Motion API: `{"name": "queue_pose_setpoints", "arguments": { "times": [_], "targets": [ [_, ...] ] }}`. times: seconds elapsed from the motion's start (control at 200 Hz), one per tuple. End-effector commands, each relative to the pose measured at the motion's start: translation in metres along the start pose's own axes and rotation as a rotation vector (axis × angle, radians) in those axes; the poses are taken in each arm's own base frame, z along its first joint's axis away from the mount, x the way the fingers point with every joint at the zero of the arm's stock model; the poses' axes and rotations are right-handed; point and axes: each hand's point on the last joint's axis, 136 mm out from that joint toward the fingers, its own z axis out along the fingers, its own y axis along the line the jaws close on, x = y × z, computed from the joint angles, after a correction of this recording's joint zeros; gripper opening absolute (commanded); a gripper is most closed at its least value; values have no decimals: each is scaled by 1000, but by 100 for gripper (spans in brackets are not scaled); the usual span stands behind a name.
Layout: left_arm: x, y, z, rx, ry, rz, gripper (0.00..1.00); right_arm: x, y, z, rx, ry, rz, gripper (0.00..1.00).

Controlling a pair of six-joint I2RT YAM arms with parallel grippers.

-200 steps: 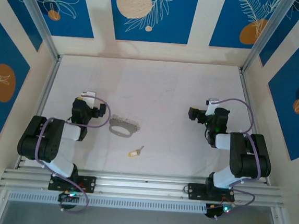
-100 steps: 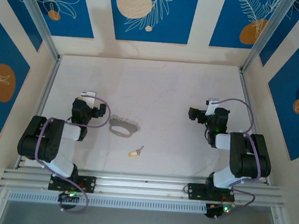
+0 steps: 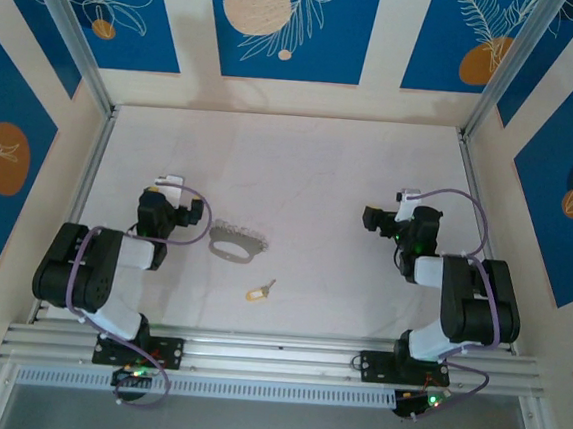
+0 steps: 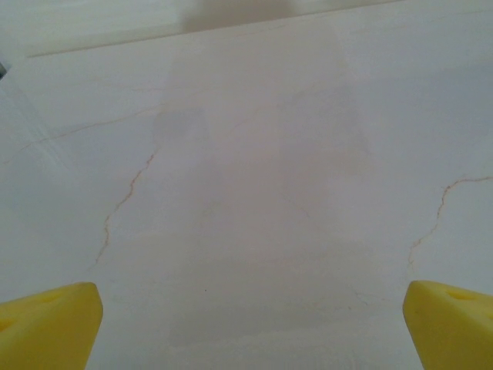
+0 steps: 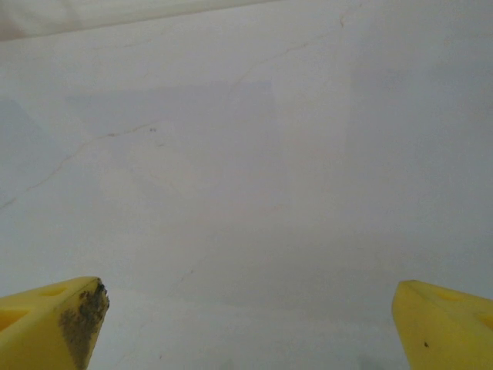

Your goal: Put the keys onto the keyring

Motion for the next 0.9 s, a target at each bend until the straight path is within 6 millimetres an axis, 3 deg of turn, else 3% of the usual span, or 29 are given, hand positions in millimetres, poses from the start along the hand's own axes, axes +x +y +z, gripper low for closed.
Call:
{"name": "queue_pose_setpoints", "arguments": {
  "times": [0.0,0.085,0.155,0.23,0.355,0.475,0.655,0.895],
  "targets": [
    [-28,9,-5,-20,8,-17,100,-44,3,-14,12,-24,20,99],
    [-43,17,-10,-55,20,-31,100,-61,-17,-25,90,23,246,99],
    [-58,16,-15,-45,15,-58,100,-71,-22,-28,101,67,358,99],
    [-73,14,-20,-26,41,-108,100,-79,-5,-27,4,86,396,99],
    [-91,-1,-31,43,97,-194,100,-79,42,-25,-169,152,363,100],
    [-100,-17,-43,105,121,-273,100,-60,93,-22,-291,274,310,86],
    [-98,-53,-56,217,180,-363,100,-9,165,-20,-401,451,225,77],
    [-76,-117,-72,344,281,-316,100,57,231,-25,-515,615,202,62]
  ]
}}
